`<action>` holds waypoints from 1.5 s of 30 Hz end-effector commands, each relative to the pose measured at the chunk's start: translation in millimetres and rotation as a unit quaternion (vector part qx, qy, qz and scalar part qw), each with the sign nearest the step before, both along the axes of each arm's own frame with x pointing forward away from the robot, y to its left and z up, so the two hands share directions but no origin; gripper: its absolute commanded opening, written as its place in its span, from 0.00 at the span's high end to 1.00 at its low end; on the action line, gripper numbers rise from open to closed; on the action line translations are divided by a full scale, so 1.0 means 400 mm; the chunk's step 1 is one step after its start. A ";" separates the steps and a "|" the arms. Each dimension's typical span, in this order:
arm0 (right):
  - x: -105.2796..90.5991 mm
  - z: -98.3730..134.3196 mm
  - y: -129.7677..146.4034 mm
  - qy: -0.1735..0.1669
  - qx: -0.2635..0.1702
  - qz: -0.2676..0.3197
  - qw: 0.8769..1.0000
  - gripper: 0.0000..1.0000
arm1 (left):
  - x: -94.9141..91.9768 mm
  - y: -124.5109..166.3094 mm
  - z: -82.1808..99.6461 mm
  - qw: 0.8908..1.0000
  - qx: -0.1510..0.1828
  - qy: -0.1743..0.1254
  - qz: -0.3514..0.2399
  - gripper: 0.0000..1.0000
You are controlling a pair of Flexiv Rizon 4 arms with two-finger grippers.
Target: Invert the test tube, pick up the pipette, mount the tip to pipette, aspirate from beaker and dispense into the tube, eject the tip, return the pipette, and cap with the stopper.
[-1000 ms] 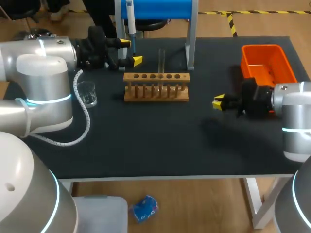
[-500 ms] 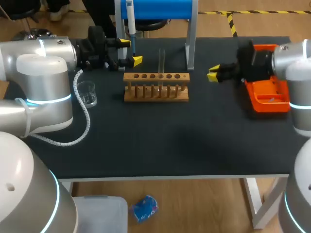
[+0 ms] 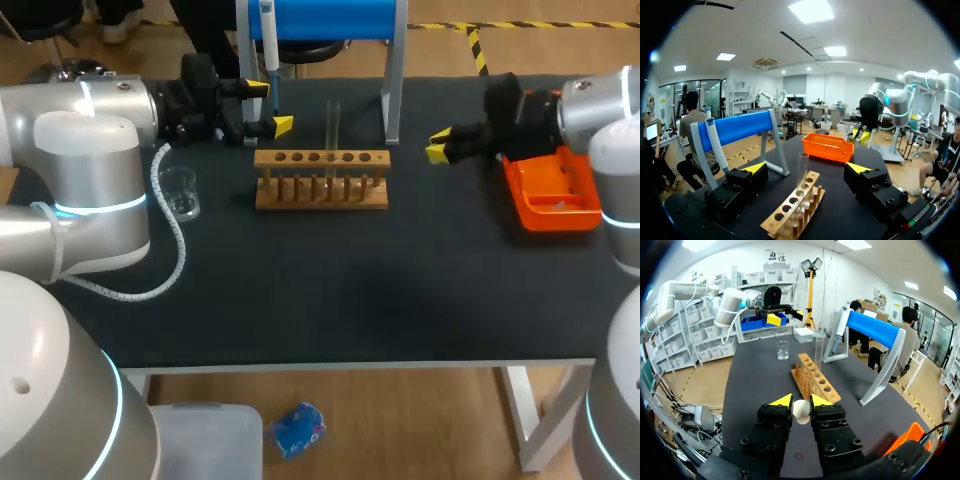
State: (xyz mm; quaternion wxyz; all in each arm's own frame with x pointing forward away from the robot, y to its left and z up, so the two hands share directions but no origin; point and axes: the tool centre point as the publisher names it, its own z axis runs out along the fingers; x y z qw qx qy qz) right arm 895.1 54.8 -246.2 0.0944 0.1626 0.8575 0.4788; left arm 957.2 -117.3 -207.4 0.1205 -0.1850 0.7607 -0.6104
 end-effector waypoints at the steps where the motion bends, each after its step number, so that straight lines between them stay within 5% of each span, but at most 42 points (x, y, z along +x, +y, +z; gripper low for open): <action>1: -0.002 0.002 -0.003 0.001 0.000 0.001 1.000 1.00 | -0.001 -0.003 -0.004 1.000 -0.001 -0.002 0.003 0.00; 13: 0.165 0.127 0.163 -0.031 0.042 0.042 0.998 1.00 | -0.001 -0.003 -0.004 1.000 -0.001 -0.002 0.003 0.00; 21: 0.226 0.143 0.272 -0.037 0.048 0.067 0.996 1.00 | -0.001 -0.003 -0.004 1.000 -0.001 -0.002 0.003 0.00; 33: 0.259 0.098 0.374 -0.034 0.046 0.087 0.995 1.00 | -0.001 -0.003 -0.004 1.000 -0.001 -0.002 0.003 0.00; 45: 0.275 0.073 0.394 -0.025 0.042 0.087 0.995 1.00 | -0.001 -0.003 -0.004 1.000 -0.001 -0.002 0.003 0.00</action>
